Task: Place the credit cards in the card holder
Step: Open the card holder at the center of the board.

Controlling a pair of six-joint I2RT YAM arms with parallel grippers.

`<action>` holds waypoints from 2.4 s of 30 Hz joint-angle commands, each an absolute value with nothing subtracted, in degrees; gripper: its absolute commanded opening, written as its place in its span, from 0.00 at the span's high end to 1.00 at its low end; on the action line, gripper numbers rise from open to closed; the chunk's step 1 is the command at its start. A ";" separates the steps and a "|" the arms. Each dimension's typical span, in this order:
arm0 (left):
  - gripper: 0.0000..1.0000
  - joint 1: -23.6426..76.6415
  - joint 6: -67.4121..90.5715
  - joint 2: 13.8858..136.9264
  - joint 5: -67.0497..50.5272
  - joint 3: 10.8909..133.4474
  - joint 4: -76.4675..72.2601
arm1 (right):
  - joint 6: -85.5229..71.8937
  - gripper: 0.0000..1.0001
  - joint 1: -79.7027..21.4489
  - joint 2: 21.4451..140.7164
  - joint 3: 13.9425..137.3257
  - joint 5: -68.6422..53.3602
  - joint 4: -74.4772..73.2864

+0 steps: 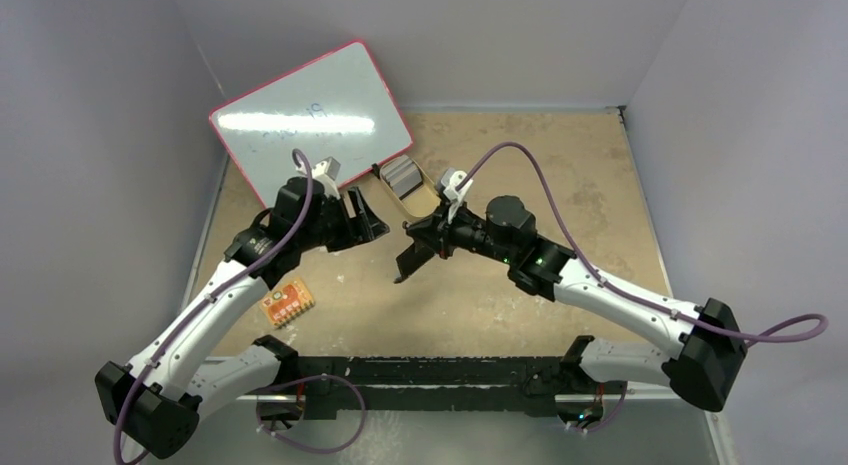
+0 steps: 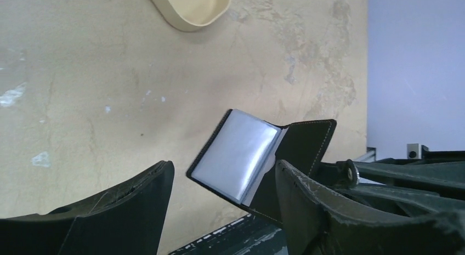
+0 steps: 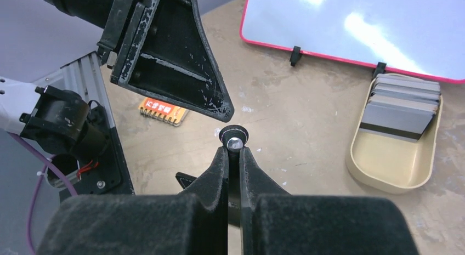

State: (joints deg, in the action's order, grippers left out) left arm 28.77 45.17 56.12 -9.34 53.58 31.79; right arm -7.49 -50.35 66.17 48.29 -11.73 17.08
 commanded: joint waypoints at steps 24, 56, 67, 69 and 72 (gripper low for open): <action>0.49 28.30 54.06 47.38 16.32 52.95 44.48 | -10.89 0.96 -50.49 86.82 50.67 -24.37 33.60; 0.47 28.30 50.45 64.13 0.11 37.19 25.69 | -38.64 0.44 -50.56 87.26 44.90 6.78 0.00; 0.47 28.30 49.20 66.03 -2.17 37.25 24.32 | -40.03 0.59 -50.52 89.55 47.00 10.92 -8.38; 0.48 28.30 49.91 66.16 -3.44 36.38 23.45 | -40.37 0.58 -50.46 88.30 49.74 12.29 -10.65; 0.48 28.30 51.48 65.58 -5.53 34.98 21.81 | -42.03 0.57 -50.55 85.49 53.55 10.40 -13.15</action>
